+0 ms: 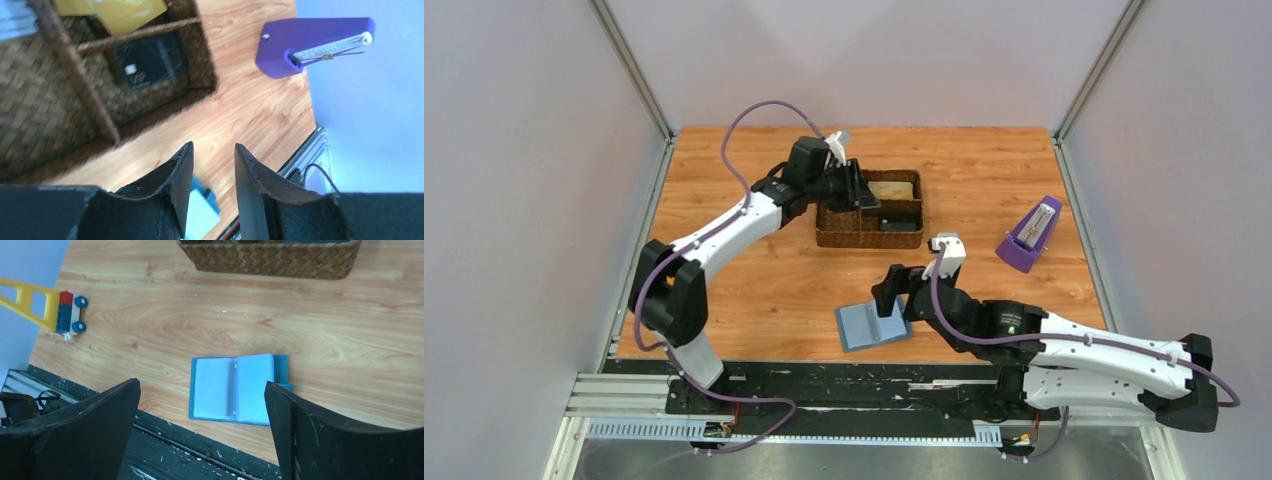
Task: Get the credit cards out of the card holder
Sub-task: Place the credit card in the storage box, then remove the credit card from the card holder.
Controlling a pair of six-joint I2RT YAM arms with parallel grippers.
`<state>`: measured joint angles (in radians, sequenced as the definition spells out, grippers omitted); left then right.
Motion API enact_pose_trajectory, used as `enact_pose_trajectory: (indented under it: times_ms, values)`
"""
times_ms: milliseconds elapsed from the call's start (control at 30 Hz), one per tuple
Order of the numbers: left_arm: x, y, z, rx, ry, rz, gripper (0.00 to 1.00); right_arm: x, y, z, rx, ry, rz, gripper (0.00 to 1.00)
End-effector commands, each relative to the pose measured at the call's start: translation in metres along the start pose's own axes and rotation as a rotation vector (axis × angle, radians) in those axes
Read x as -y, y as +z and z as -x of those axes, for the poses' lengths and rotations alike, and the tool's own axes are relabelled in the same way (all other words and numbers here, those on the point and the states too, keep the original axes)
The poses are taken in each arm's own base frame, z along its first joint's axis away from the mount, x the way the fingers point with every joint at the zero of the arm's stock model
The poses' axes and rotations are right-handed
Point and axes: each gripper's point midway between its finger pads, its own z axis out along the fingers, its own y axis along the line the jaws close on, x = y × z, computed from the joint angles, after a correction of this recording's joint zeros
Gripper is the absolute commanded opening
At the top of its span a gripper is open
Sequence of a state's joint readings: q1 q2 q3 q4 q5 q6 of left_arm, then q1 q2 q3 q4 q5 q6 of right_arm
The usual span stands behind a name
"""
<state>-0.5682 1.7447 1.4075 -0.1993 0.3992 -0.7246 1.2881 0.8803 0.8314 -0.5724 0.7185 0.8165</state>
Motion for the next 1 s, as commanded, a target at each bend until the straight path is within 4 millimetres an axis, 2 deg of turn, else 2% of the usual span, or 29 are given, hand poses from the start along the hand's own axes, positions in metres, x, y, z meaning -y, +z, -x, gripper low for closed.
enact_pose_trajectory:
  times_ms: [0, 33, 133, 233, 300, 333, 367, 400, 600, 833, 967]
  values:
    - [-0.025, -0.049, -0.021, -0.025, 0.032, 0.154, 0.44, -0.012, 0.008, -0.028, -0.11, 0.013, 0.026, 0.96]
    - [-0.032, -0.055, -0.023, -0.021, 0.042, 0.184, 0.44, -0.012, 0.011, -0.037, -0.137, 0.002, 0.02, 0.94]
    - [-0.048, -0.081, -0.046, -0.055, 0.047, 0.26, 0.45, -0.01, 0.021, -0.062, -0.211, -0.018, -0.012, 0.91]
    - [-0.064, -0.098, -0.06, -0.073, 0.039, 0.307, 0.45, -0.01, 0.03, -0.089, -0.292, -0.034, -0.044, 0.9]
    - [-0.08, -0.108, -0.077, -0.097, 0.006, 0.327, 0.45, -0.011, 0.036, -0.107, -0.35, -0.051, -0.065, 0.9]
    - [-0.079, -0.113, -0.077, -0.081, 0.004, 0.319, 0.45, -0.012, 0.04, -0.114, -0.372, -0.059, -0.075, 0.89]
    - [-0.09, -0.117, -0.084, -0.093, -0.016, 0.333, 0.45, -0.013, 0.043, -0.12, -0.39, -0.068, -0.084, 0.89]
    - [-0.091, -0.121, -0.085, -0.081, -0.019, 0.328, 0.45, -0.013, 0.047, -0.125, -0.402, -0.078, -0.094, 0.88]
    - [-0.114, -0.141, -0.093, -0.087, -0.083, 0.347, 0.45, -0.023, 0.071, -0.145, -0.442, -0.137, -0.121, 0.84]
    - [-0.122, -0.156, -0.1, -0.09, -0.094, 0.358, 0.46, -0.022, 0.09, -0.165, -0.517, -0.199, -0.145, 0.77]
    - [-0.123, -0.157, -0.106, -0.096, -0.104, 0.352, 0.46, -0.018, 0.095, -0.172, -0.541, -0.218, -0.157, 0.73]
